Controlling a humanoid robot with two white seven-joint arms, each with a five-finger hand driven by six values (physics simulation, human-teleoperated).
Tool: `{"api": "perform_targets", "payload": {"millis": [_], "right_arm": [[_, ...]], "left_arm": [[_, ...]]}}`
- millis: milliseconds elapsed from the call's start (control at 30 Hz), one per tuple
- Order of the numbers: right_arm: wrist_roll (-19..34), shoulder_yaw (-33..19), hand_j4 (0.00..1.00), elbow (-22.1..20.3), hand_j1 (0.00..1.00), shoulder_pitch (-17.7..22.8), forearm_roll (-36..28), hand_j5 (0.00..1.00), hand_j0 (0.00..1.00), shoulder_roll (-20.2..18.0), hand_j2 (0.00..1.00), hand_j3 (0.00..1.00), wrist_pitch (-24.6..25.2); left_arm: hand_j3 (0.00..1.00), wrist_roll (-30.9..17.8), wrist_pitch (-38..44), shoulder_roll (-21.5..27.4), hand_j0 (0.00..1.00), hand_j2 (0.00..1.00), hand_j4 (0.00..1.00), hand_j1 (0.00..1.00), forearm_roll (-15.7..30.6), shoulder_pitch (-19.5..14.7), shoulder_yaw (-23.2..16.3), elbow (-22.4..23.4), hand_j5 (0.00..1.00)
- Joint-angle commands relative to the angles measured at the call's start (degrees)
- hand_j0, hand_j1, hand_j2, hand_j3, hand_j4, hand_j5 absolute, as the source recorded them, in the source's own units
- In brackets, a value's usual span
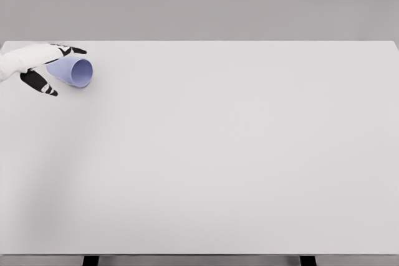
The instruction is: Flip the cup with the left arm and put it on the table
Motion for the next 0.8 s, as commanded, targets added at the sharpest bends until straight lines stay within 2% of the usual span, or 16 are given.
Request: {"api": "perform_targets", "payload": {"millis": [0,100,167,200,767], "right_arm": [[0.0,0.0,1.00,0.0,1.00,0.0,0.0,1.00,1.00,0.0,1.00,1.00,0.0],[0.0,0.0,1.00,0.0,1.00,0.0,0.0,1.00,1.00,0.0,1.00,1.00,0.0],[0.0,0.0,1.00,0.0,1.00,0.0,0.0,1.00,1.00,0.0,1.00,1.00,0.0],[0.0,0.0,1.00,0.0,1.00,0.0,0.0,1.00,1.00,0.0,1.00,1.00,0.0],[0.0,0.0,1.00,0.0,1.00,0.0,0.0,1.00,1.00,0.0,1.00,1.00,0.0]], "left_arm": [[1.00,0.0,-0.8,-0.8,1.00,1.00,1.00,1.00,-1.2,-0.2,0.0,2.3,1.00],[1.00,0.0,-0.4,-1.4,1.00,1.00,1.00,1.00,-1.8,-1.7,0.0,3.6,1.00],[1.00,0.0,-0.4,-3.4,1.00,1.00,1.00,1.00,-5.4,-4.0,0.0,8.1,1.00],[1.00,0.0,-0.2,-3.6,1.00,1.00,1.00,1.00,-5.9,-4.1,0.0,8.7,1.00],[0.97,0.0,0.3,-6.9,0.97,0.97,0.97,0.97,-13.2,-8.2,0.3,12.9,0.97]]}}
